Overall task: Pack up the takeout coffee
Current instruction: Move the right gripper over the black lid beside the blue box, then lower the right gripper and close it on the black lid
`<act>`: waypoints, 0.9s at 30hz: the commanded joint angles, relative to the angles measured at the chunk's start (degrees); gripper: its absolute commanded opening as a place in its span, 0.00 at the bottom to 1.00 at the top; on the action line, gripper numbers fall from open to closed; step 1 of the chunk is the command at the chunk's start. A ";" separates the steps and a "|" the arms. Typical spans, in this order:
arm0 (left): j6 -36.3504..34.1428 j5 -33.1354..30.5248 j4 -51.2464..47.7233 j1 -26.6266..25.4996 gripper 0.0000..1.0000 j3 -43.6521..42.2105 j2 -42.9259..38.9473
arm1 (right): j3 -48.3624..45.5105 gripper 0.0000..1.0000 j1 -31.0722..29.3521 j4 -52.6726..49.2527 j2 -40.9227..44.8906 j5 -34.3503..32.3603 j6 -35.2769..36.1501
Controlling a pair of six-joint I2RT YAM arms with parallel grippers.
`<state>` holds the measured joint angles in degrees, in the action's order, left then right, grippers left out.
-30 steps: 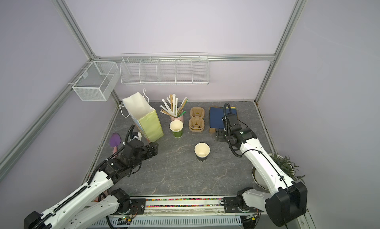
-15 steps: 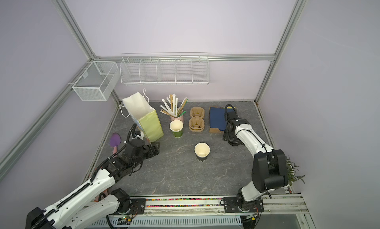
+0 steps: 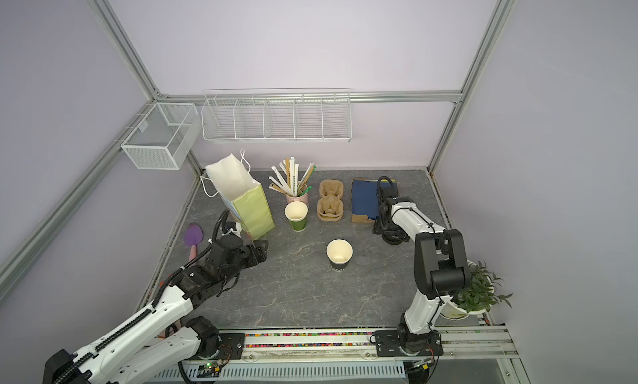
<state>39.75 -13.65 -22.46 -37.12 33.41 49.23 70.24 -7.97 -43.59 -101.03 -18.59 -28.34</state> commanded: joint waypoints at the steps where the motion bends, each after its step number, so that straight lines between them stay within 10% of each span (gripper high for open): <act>1: -1.34 -0.65 1.05 0.12 0.89 -0.80 0.20 | 0.54 0.91 1.11 2.02 -1.02 0.99 0.82; 27: -1.39 -0.52 2.54 0.12 0.88 -0.72 2.64 | -1.31 0.94 2.77 6.84 -4.17 2.77 1.27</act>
<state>38.92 -13.67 -20.82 -37.12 33.08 51.37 69.95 -5.61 -37.28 -104.18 -16.40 -27.00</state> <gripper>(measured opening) 0.880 0.945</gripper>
